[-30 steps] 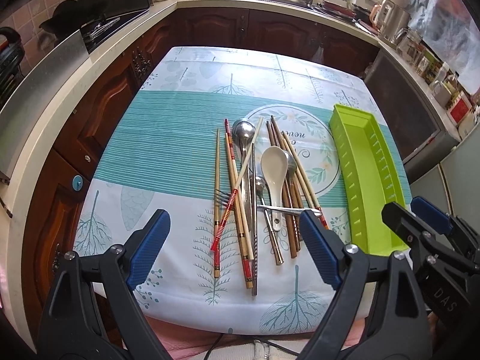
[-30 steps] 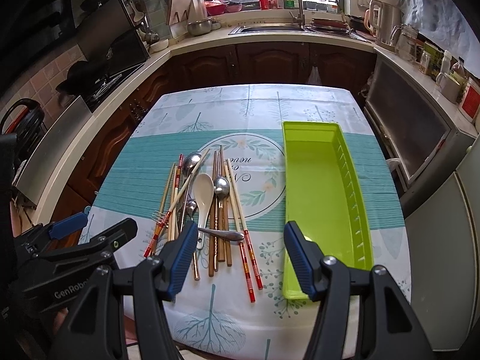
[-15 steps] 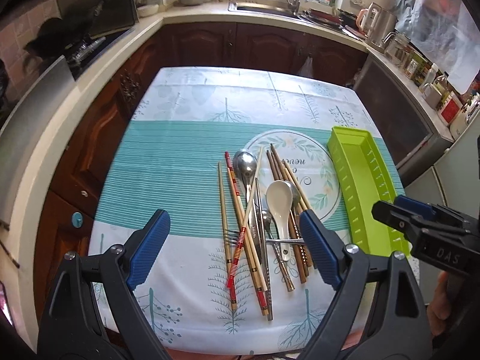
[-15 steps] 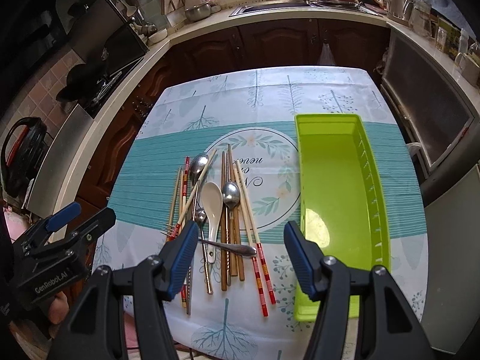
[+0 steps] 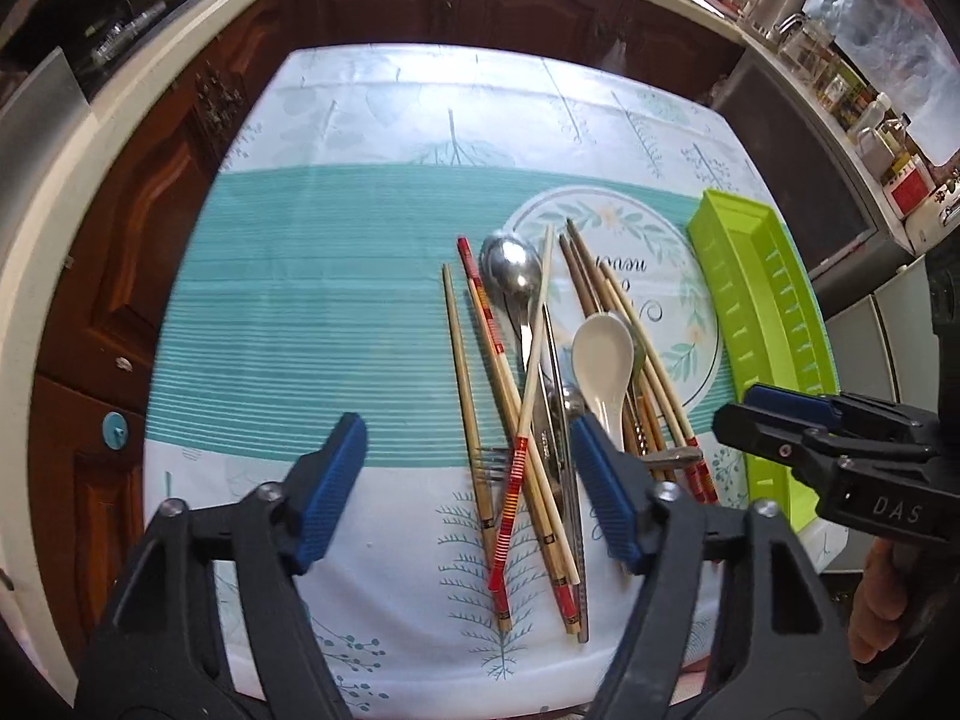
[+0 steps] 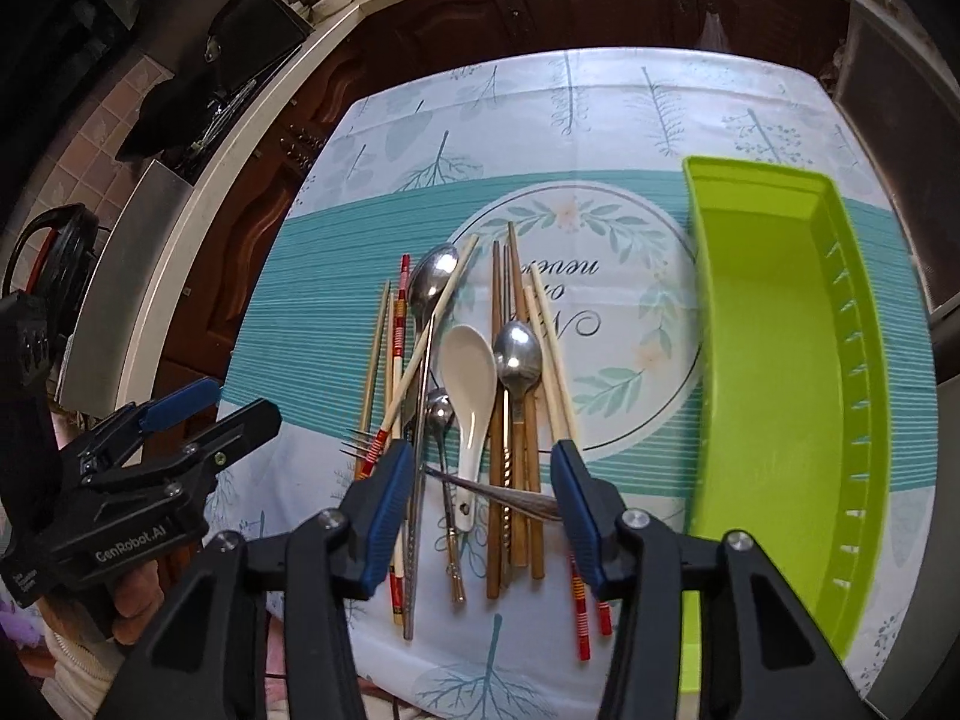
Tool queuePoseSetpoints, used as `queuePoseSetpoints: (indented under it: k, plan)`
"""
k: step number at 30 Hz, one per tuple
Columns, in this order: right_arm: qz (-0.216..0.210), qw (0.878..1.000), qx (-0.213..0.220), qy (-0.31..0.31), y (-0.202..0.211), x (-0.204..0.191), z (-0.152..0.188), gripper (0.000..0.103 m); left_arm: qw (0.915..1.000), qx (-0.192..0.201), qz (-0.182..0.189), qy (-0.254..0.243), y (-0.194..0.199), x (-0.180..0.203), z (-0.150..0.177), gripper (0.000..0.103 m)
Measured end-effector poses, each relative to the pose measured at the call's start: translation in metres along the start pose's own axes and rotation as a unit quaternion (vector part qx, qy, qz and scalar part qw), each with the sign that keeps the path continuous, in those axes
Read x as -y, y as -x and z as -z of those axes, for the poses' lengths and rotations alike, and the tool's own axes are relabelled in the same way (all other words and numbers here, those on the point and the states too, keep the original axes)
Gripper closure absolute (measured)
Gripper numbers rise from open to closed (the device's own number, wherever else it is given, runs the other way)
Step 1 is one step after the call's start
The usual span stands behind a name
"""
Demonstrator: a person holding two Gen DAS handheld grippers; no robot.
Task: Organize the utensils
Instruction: 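Move both grippers forward over the utensil pile, then close the left gripper on a wooden chopstick while the right gripper closes on a dark metal chopstick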
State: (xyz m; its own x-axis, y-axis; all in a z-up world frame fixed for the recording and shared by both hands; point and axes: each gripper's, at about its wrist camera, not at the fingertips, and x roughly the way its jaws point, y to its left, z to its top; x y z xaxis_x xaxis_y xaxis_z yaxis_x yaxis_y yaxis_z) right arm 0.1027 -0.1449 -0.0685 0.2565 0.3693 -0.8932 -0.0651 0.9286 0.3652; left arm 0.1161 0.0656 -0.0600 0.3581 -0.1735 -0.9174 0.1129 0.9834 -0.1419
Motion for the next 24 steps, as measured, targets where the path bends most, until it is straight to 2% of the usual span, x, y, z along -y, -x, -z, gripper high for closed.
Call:
queuePoseSetpoints:
  k: [4, 10, 16, 24]
  plan:
    - [-0.026, 0.999, -0.033, -0.006, -0.023, -0.006, -0.002, 0.065, 0.9997, -0.019, 0.017, -0.002, -0.017, -0.001, 0.0, 0.048]
    - [-0.04, 0.996, -0.075, -0.017, -0.055, -0.016, -0.004, 0.074, 0.9987, -0.036, 0.037, 0.001, -0.032, -0.003, -0.005, 0.058]
    - [-0.039, 0.995, -0.086, -0.019, -0.077, -0.025, -0.006, 0.083, 0.9982, -0.044, 0.041, 0.0, -0.035, -0.008, -0.007, 0.062]
    - [-0.023, 0.994, -0.101, -0.015, -0.095, -0.036, -0.012, 0.089, 0.9979, -0.048, 0.044, 0.004, -0.037, -0.015, -0.005, 0.062]
